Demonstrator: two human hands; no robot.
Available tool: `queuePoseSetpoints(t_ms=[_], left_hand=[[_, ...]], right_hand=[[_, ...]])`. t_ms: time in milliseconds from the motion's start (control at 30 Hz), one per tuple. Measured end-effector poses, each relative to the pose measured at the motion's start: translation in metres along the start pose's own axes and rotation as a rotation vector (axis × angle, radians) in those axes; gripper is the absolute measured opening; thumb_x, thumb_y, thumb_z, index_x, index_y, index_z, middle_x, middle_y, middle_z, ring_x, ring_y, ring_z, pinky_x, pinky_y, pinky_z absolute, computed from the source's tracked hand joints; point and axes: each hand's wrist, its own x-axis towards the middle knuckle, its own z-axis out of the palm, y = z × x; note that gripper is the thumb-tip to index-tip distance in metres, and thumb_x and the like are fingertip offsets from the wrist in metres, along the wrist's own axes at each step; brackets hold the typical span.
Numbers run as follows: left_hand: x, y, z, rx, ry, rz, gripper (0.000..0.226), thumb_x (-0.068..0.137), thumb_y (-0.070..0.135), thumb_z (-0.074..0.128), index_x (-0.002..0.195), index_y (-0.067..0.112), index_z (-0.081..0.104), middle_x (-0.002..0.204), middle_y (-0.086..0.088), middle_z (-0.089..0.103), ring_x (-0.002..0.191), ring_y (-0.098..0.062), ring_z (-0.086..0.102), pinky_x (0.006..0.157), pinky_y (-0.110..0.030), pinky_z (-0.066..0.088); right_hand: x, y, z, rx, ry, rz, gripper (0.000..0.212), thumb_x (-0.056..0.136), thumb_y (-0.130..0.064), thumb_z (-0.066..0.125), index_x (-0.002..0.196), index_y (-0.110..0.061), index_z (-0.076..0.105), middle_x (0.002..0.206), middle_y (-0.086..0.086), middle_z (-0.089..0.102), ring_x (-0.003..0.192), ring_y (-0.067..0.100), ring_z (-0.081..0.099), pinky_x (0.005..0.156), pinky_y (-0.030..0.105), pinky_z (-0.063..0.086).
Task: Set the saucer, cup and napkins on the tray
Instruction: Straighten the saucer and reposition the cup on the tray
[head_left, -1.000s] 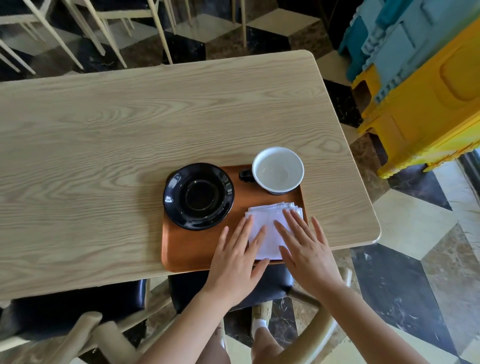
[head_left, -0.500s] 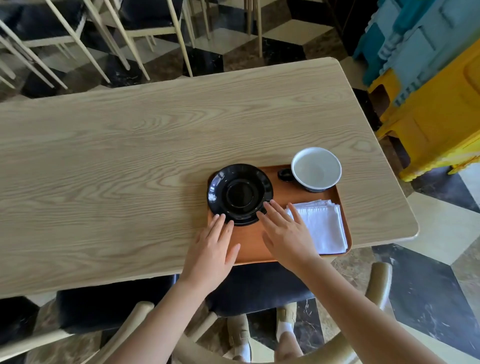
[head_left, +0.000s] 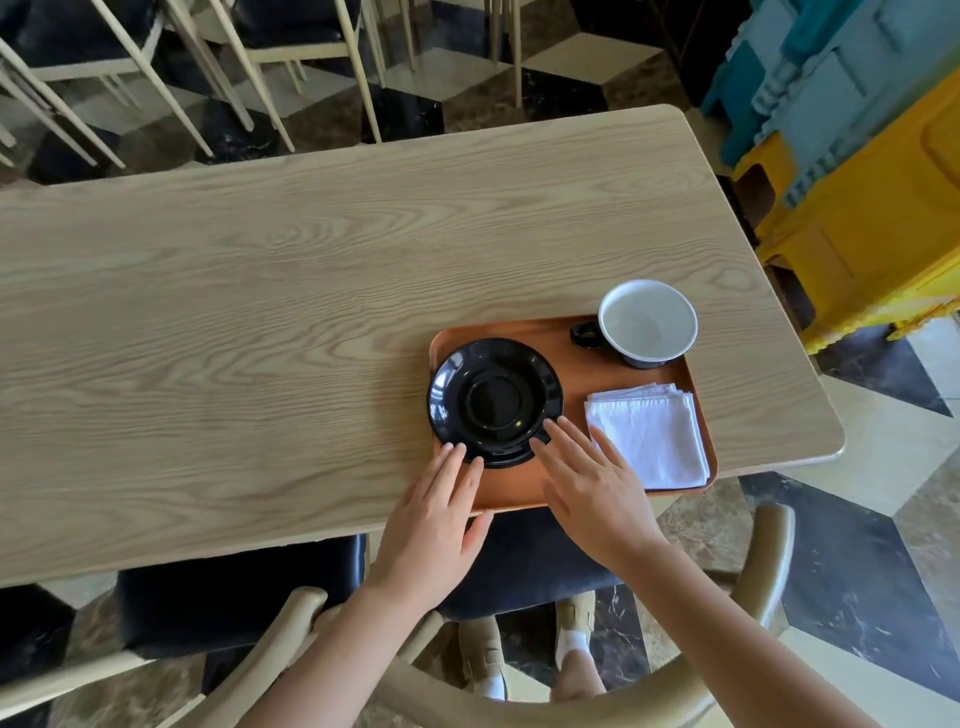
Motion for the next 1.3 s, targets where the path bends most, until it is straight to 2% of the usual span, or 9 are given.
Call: queuePoseSetpoints(t_ms=[233, 433, 600, 733, 833, 1000, 1100, 1167, 1300], left_hand=[[-0.009, 0.004, 0.000, -0.009, 0.005, -0.008, 0.054, 0.092, 0.042, 0.035, 0.135, 0.010, 0.044, 0.143, -0.013, 0.044, 0.133, -0.026, 0.038, 0.098, -0.037, 0.046], [-0.005, 0.003, -0.005, 0.039, -0.028, 0.006, 0.054, 0.091, 0.043, 0.029, 0.130, 0.012, 0.050, 0.137, -0.012, 0.051, 0.129, -0.025, 0.044, 0.094, -0.037, 0.048], [0.022, 0.010, -0.026, 0.060, 0.077, 0.104, 0.050, 0.091, 0.040, 0.035, 0.124, 0.009, 0.057, 0.126, -0.012, 0.060, 0.119, -0.025, 0.054, 0.093, -0.038, 0.047], [0.092, 0.034, -0.043, 0.071, 0.215, 0.161, 0.050, 0.090, 0.038, 0.037, 0.123, 0.006, 0.056, 0.125, -0.014, 0.061, 0.118, -0.027, 0.055, 0.094, -0.041, 0.047], [0.147, 0.059, -0.046, 0.065, 0.243, 0.145, 0.053, 0.089, 0.040, 0.035, 0.126, 0.006, 0.053, 0.128, -0.017, 0.058, 0.116, -0.031, 0.055, 0.091, -0.043, 0.047], [0.190, 0.090, -0.034, 0.064, 0.217, 0.191, 0.055, 0.079, 0.038, 0.062, 0.126, 0.010, 0.055, 0.133, -0.021, 0.052, 0.112, -0.036, 0.056, 0.086, -0.042, 0.049], [0.196, 0.093, -0.026, 0.034, 0.182, 0.222, 0.047, 0.079, 0.042, 0.055, 0.109, 0.006, 0.064, 0.132, -0.020, 0.053, 0.106, -0.034, 0.059, 0.087, -0.039, 0.049], [0.197, 0.090, -0.021, -0.006, 0.156, 0.224, 0.037, 0.074, 0.034, 0.069, 0.093, 0.003, 0.067, 0.134, -0.021, 0.051, 0.096, -0.034, 0.063, 0.080, -0.037, 0.052], [0.197, 0.088, -0.019, -0.058, 0.149, 0.223, 0.033, 0.071, 0.028, 0.077, 0.090, 0.002, 0.067, 0.137, -0.019, 0.049, 0.092, -0.031, 0.065, 0.070, -0.033, 0.054]], right_hand=[[-0.006, -0.005, -0.003, -0.008, -0.030, 0.013, 0.043, 0.088, -0.028, 0.035, 0.121, -0.013, 0.058, 0.130, 0.011, 0.058, 0.126, 0.025, 0.047, 0.105, 0.046, 0.030], [-0.004, -0.003, -0.003, -0.001, -0.023, 0.011, 0.039, 0.080, -0.021, 0.066, 0.117, -0.011, 0.060, 0.126, 0.013, 0.061, 0.123, 0.028, 0.050, 0.103, 0.049, 0.034], [0.009, 0.011, -0.021, 0.046, 0.091, 0.013, 0.032, 0.084, -0.024, 0.049, 0.110, -0.012, 0.063, 0.115, 0.008, 0.066, 0.113, 0.025, 0.059, 0.100, 0.046, 0.041], [0.039, 0.059, -0.051, 0.047, 0.271, 0.176, 0.028, 0.081, -0.022, 0.050, 0.099, -0.009, 0.066, 0.107, 0.011, 0.069, 0.095, 0.030, 0.064, 0.088, 0.041, 0.048], [0.057, 0.101, -0.064, 0.012, 0.197, 0.358, 0.039, 0.084, -0.026, 0.050, 0.117, -0.007, 0.059, 0.124, 0.018, 0.060, 0.109, 0.035, 0.058, 0.089, 0.045, 0.047], [0.066, 0.142, -0.064, 0.095, 0.003, 0.472, 0.056, 0.090, -0.031, 0.049, 0.141, -0.015, 0.032, 0.151, 0.012, 0.028, 0.137, 0.029, 0.026, 0.109, 0.041, 0.025], [0.065, 0.148, -0.062, 0.198, -0.043, 0.441, 0.053, 0.090, -0.030, 0.050, 0.138, -0.015, 0.036, 0.151, 0.007, 0.030, 0.134, 0.026, 0.032, 0.102, 0.038, 0.035], [0.064, 0.149, -0.062, 0.223, -0.039, 0.432, 0.049, 0.090, -0.029, 0.051, 0.136, -0.013, 0.040, 0.150, 0.004, 0.032, 0.130, 0.026, 0.038, 0.095, 0.037, 0.040], [0.063, 0.149, -0.060, 0.228, 0.010, 0.409, 0.047, 0.089, -0.026, 0.053, 0.132, -0.008, 0.045, 0.148, 0.006, 0.035, 0.125, 0.027, 0.045, 0.088, 0.035, 0.045]])
